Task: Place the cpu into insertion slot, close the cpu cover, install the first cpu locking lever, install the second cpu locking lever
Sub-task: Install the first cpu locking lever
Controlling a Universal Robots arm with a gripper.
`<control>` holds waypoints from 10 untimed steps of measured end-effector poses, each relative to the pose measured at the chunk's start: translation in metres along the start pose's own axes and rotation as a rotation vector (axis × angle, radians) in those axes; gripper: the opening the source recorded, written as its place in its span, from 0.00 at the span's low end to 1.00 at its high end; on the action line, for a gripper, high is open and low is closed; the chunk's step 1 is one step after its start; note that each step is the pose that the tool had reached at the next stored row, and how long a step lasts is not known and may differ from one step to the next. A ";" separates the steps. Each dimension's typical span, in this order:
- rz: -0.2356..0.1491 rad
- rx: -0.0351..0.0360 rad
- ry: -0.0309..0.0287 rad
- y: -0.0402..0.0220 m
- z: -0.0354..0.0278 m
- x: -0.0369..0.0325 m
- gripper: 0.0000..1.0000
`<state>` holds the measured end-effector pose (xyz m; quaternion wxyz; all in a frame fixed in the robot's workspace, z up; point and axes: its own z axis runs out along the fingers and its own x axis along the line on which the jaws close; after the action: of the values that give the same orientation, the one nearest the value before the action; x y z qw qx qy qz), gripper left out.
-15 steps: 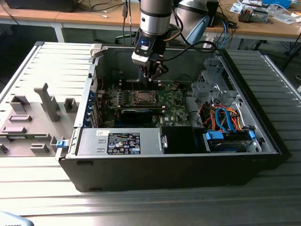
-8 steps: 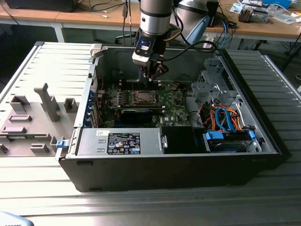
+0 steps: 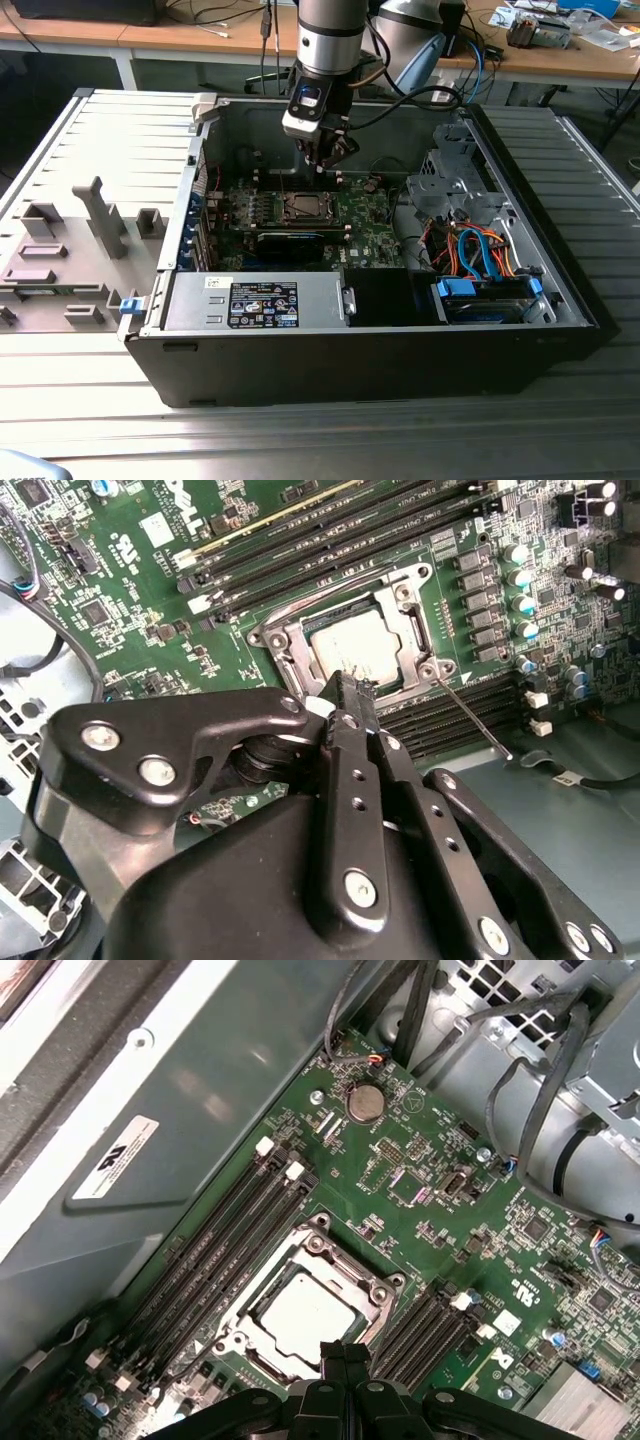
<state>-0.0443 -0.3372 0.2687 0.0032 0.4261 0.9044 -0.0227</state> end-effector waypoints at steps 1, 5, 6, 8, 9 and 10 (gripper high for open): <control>-0.002 0.0000 -0.0001 0.0000 0.0000 0.0000 0.11; -0.010 -0.0002 -0.0004 0.0000 0.0000 0.0000 0.11; -0.011 -0.0002 -0.0005 0.0000 0.0000 0.0000 0.11; -0.014 -0.0003 -0.0006 0.0000 0.0000 0.0000 0.11; -0.016 -0.0004 -0.0007 0.0000 0.0000 0.0000 0.11; -0.017 -0.0004 -0.0007 0.0000 0.0000 0.0000 0.11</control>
<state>-0.0443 -0.3372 0.2687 0.0034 0.4183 0.9080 -0.0227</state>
